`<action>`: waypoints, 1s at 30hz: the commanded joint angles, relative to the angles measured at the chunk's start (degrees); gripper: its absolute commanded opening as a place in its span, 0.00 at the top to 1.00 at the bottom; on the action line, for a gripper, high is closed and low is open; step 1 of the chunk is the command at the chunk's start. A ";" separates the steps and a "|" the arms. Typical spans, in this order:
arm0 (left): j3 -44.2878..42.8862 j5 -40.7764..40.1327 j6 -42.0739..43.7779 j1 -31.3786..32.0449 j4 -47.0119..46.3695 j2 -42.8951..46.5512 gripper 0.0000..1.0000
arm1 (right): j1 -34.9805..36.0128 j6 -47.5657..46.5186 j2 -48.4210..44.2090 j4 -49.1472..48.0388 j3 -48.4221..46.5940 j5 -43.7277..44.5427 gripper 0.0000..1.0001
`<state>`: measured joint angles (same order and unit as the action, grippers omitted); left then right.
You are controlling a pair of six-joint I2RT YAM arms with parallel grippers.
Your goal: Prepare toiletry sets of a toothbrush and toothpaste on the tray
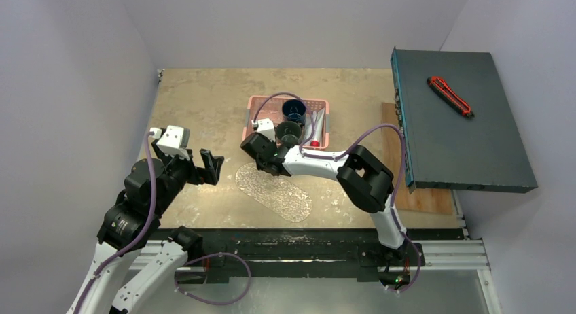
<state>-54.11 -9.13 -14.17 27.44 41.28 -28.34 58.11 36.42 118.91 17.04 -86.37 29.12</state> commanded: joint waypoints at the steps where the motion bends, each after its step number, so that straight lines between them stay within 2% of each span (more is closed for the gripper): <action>1: -1.26 0.78 0.38 -0.12 -1.51 0.04 0.00 | -0.32 -0.22 0.93 -0.78 -2.28 4.33 1.00; 15: -1.26 0.69 0.38 -0.13 -1.52 0.12 0.00 | -0.56 -2.07 4.64 -2.41 -2.43 0.67 1.00; 30: -1.27 0.45 0.38 -0.19 -1.42 0.30 0.00 | 0.56 -9.57 2.46 -6.90 2.17 -11.12 1.00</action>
<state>-54.11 -9.13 -14.17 27.44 41.30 -28.32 57.69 30.20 123.24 11.16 -86.08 22.96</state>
